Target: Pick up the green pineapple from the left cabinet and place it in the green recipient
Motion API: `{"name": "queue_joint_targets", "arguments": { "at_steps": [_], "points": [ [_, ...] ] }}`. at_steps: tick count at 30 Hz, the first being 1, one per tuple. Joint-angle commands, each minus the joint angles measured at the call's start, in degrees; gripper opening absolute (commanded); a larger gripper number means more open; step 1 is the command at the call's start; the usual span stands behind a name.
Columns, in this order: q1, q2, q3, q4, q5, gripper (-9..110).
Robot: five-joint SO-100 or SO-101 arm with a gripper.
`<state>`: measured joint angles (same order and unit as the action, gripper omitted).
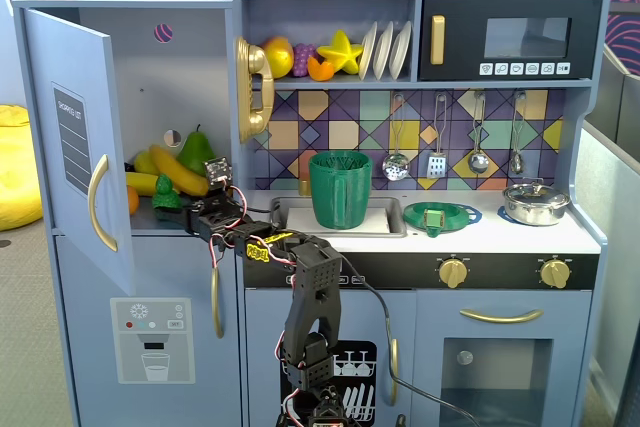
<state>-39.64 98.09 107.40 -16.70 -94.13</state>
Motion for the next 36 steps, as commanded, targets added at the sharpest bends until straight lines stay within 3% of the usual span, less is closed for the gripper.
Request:
{"name": "queue_joint_targets", "arguments": {
  "at_steps": [1, 24, 27, 31, 36],
  "points": [
    [-1.41, -0.97, -6.59, -1.85, -0.97, 30],
    [-1.05, -17.75, -25.93, 1.58, -1.76, 24],
    [-0.97, -21.97, -31.03, 2.46, -9.4, 0],
    [-0.97, -21.01, -31.82, 2.81, -13.1, 0],
    [-2.99, -1.76, -19.69, 11.43, -25.22, 0]
  ]
}}
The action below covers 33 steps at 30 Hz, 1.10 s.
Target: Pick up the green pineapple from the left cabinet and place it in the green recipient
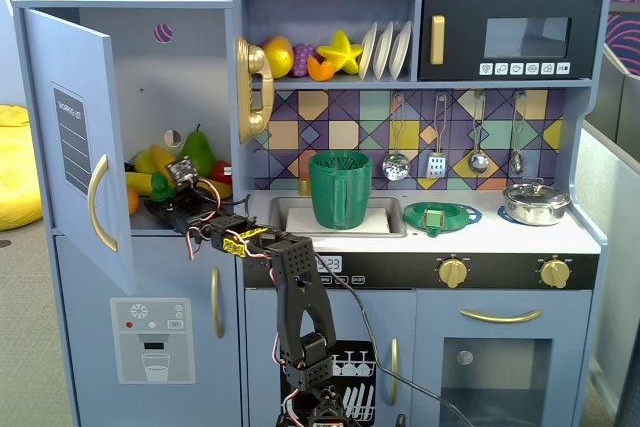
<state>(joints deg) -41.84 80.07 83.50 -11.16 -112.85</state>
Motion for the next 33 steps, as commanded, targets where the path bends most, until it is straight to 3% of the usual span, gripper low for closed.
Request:
{"name": "queue_joint_targets", "arguments": {
  "at_steps": [1, 6, 11, 17, 24, 33],
  "points": [
    [-1.41, 21.53, 7.21, 8.35, -8.0, 0],
    [-5.71, 46.49, 21.18, 18.63, -11.78, 0],
    [-6.59, 60.82, 25.31, 23.12, -11.78, 0],
    [2.64, 67.76, 22.32, 24.96, -9.84, 0],
    [23.03, 64.86, 17.93, 22.85, 0.09, 0],
    [42.71, 41.75, 4.75, 16.61, 14.94, 0]
  ]
}}
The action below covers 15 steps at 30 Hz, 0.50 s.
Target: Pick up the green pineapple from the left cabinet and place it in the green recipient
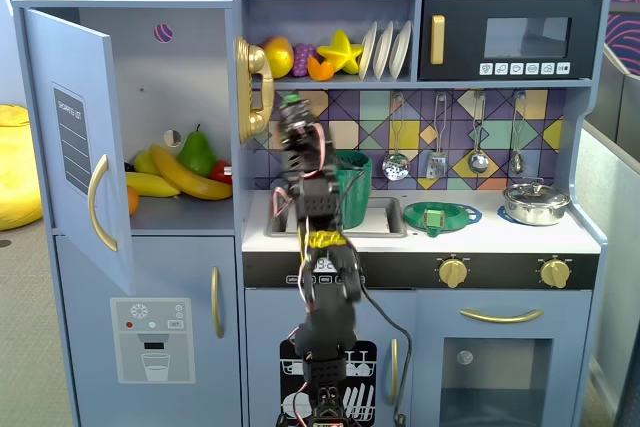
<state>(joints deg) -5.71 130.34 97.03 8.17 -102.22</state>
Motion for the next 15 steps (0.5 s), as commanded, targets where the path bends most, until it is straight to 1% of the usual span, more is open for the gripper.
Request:
{"name": "queue_joint_targets", "arguments": {
  "at_steps": [1, 4, 9, 15],
  "points": [
    [7.82, -11.51, -10.37, -3.6, 4.57, 0],
    [10.81, -19.6, -14.33, -6.15, 5.19, 0],
    [11.07, -28.04, -17.67, -10.02, 4.57, 0],
    [10.28, -32.08, -21.09, -10.2, 3.52, 0]
  ]
}}
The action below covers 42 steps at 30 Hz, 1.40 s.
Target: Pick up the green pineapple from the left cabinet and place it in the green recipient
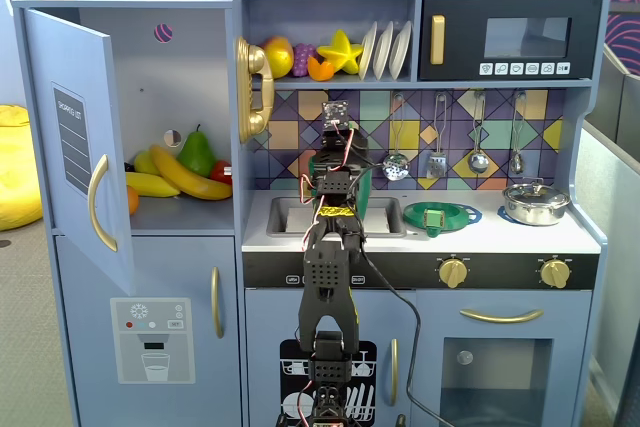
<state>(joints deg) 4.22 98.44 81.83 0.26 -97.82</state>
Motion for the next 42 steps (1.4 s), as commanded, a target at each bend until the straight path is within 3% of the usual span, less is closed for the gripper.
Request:
{"name": "queue_joint_targets", "arguments": {
  "at_steps": [1, 4, 8, 25, 36, 42],
  "points": [
    [0.18, -0.35, -5.98, -2.29, -1.14, 0],
    [-0.44, -0.53, -5.8, -2.99, -0.53, 3],
    [-1.14, -0.53, -4.57, -9.4, 9.05, 24],
    [-0.88, 3.69, 0.18, -7.82, 5.19, 22],
    [-2.55, 53.88, 52.03, 4.83, 5.8, 20],
    [1.49, 78.05, 76.2, 33.57, 6.24, 18]
  ]
}}
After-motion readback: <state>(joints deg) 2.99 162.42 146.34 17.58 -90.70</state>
